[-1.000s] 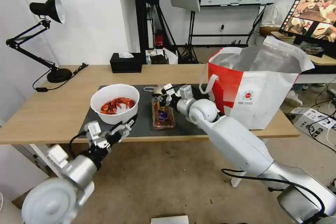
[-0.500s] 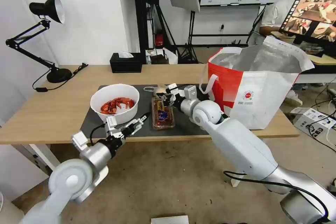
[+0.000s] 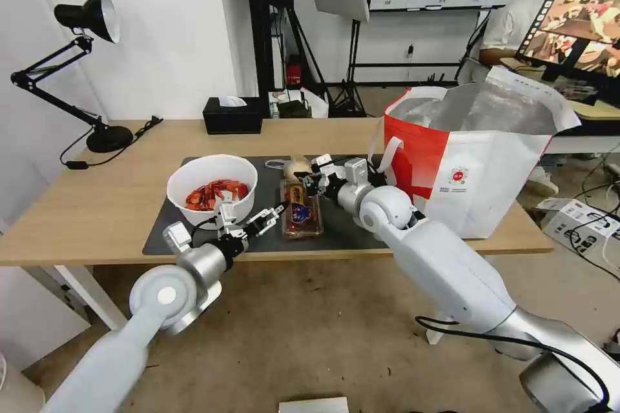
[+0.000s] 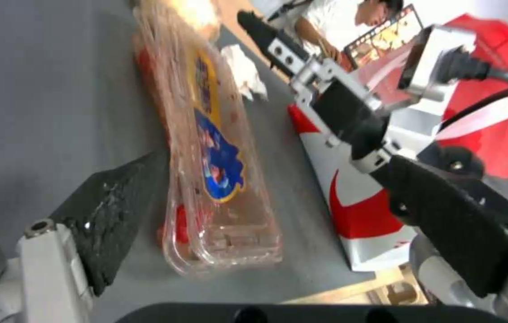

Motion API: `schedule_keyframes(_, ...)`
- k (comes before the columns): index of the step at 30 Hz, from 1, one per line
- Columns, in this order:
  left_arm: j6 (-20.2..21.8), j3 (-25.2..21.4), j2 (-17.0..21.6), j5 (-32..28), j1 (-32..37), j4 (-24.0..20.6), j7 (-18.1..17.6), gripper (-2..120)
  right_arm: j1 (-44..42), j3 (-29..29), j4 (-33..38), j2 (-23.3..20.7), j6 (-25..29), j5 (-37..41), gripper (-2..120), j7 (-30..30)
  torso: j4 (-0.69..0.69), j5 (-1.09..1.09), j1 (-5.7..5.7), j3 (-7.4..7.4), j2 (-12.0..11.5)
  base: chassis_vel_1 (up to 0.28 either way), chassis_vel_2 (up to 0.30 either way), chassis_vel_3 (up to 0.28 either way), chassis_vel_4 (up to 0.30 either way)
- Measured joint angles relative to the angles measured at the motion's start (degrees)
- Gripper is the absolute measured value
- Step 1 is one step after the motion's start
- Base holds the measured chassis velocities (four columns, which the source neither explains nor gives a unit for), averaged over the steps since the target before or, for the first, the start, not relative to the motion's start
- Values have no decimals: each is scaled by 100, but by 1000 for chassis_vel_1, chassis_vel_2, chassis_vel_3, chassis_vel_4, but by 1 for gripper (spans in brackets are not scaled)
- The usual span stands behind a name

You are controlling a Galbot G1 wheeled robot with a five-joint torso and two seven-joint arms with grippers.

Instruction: Pick up the trash from the table and place it into the takeout bag.

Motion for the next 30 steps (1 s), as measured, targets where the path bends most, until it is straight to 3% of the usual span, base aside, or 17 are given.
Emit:
schedule_keyframes(15, 109, 380, -286, 25, -459, 527, -387, 100, -55, -2, -1, -7, 0, 10, 0, 5, 0, -1, 0, 0, 0, 0, 0, 0, 0)
schedule_keyframes(30, 165, 510, -377, -12, -625, 692, -468, 100, -69, 10, 4, -33, 4, 62, 0, 20, 0, -1, -1, 0, 0, 0, 0, 0, 0)
